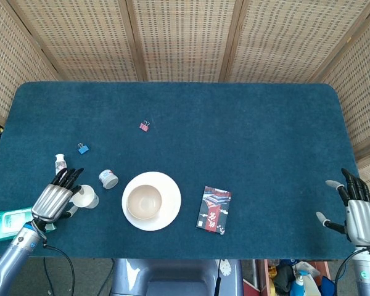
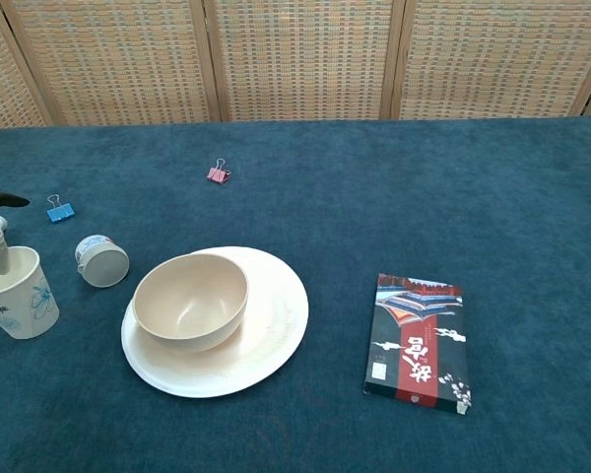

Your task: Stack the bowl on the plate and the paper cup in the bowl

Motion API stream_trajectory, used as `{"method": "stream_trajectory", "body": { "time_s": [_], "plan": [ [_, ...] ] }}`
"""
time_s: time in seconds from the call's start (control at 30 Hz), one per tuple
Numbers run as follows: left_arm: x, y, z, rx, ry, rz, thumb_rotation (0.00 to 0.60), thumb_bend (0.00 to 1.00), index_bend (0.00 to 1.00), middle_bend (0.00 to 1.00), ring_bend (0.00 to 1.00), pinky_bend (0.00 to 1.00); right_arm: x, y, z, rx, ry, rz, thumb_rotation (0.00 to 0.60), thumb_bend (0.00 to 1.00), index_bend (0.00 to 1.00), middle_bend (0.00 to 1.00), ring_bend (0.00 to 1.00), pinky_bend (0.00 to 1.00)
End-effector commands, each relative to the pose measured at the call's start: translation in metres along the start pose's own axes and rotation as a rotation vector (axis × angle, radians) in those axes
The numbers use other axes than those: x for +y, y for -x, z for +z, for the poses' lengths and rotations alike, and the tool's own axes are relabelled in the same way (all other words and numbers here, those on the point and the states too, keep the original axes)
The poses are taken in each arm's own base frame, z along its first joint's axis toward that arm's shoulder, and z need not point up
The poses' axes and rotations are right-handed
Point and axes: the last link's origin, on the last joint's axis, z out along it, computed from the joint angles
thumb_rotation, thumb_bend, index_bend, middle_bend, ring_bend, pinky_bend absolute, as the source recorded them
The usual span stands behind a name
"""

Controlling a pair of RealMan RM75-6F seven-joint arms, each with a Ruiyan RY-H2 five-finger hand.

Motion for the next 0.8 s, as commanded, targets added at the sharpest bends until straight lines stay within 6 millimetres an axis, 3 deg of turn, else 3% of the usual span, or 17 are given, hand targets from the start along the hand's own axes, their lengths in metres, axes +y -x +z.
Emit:
{"method": "stream_trajectory", "body": {
  "time_s": [0.03,0.2,0.43,0.8],
  "plan": [
    [0.003,0.002,0.003,-0.003,0.007,0.005,0.592,0.39,0.49,0.00,0.00,0.00,0.000,0.000,0.000,0.002,0.002,0.000,0.600,0.15,0.22,0.00,0.00,0.00],
    [0.007,0.004,0.004,0.002,0.012,0.016,0.600,0.50,0.58,0.00,0.00,0.00,0.001,-0.001,0.000,0.006,0.003,0.004,0.600,0.15,0.22,0.00,0.00,0.00],
    [0.006,0.000,0.004,0.029,0.007,0.005,0.600,0.50,0.60,0.00,0.00,0.00,0.001,-0.001,0.000,0.004,0.002,0.005,0.600,0.15,0.22,0.00,0.00,0.00],
    [0.011,-0.035,0.013,0.134,0.035,0.000,0.600,0.50,0.60,0.00,0.00,0.00,0.000,-0.001,0.000,0.004,0.001,0.007,0.600,0.15,0.22,0.00,0.00,0.00]
  ]
}}
